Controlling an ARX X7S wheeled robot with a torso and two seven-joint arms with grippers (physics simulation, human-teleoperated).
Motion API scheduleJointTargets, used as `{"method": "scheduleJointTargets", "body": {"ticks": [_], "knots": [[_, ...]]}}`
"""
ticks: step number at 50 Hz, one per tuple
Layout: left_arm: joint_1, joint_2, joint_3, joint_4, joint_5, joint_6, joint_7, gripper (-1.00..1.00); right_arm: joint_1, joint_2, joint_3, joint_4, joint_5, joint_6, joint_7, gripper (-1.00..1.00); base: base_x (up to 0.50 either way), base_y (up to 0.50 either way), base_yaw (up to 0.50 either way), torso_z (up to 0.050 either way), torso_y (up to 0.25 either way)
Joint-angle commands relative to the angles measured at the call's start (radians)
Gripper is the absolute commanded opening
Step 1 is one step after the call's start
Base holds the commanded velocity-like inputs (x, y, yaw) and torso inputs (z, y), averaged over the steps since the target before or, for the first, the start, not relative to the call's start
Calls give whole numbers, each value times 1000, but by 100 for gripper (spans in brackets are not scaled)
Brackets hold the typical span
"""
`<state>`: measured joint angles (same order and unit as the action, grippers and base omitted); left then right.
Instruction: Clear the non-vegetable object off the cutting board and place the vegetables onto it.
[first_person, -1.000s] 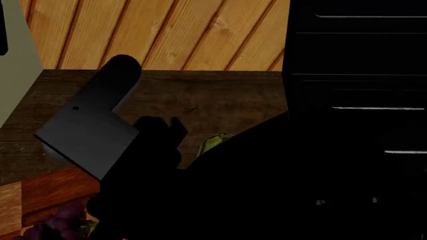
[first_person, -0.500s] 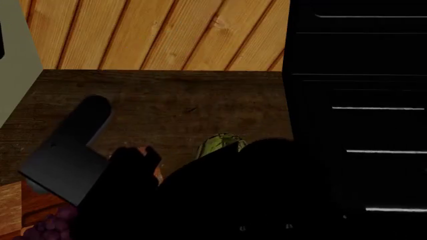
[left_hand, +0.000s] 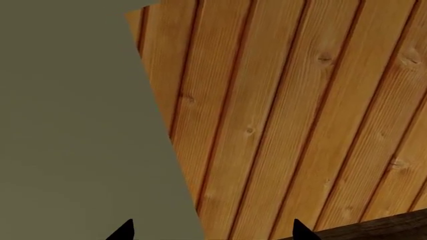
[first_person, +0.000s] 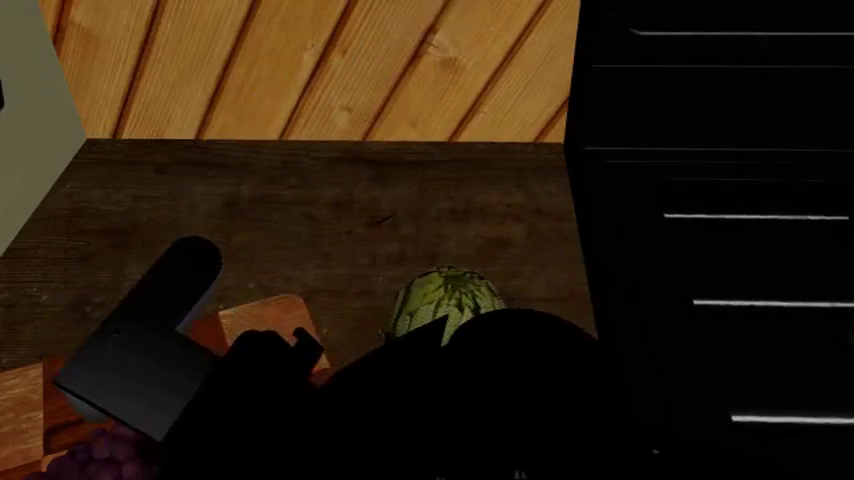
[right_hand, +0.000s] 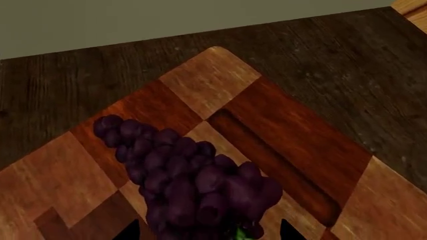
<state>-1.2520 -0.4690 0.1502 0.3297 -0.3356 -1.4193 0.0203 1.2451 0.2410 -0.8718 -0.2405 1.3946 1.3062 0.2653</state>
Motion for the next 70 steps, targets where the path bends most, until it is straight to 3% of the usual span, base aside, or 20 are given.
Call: {"method": "scheduleJointTargets", "body": {"ticks": [1, 7, 8, 20, 38, 58, 70], "knots": [[7, 16, -40, 6, -1, 2, 32, 100, -18, -33, 3, 7, -77, -1, -43, 100, 0, 0, 0, 0, 0], [10, 14, -43, 11, -4, 2, 30, 100, -20, -31, 1, 3, -67, 0, -32, 100, 0, 0, 0, 0, 0], [11, 13, -44, 12, -4, 2, 30, 100, -19, -29, 1, -4, -67, 0, -31, -100, 0, 0, 0, 0, 0], [14, 8, -56, 33, -13, -13, 26, 100, 9, -23, 19, -24, -23, 13, 12, -100, 0, 0, 0, 0, 0], [-14, 1, -59, 55, -27, -43, 21, 100, 137, 43, 151, -34, 153, 38, 144, -100, 0, 0, 0, 0, 0], [-30, 10, -54, 71, -45, -58, 12, 100, 174, 235, 246, -41, 292, 34, 273, -100, 0, 0, 0, 0, 0], [-26, -1, -56, 69, -51, -55, 9, 100, 227, 243, 208, 61, 59, -14, 97, -100, 0, 0, 0, 0, 0]]}}
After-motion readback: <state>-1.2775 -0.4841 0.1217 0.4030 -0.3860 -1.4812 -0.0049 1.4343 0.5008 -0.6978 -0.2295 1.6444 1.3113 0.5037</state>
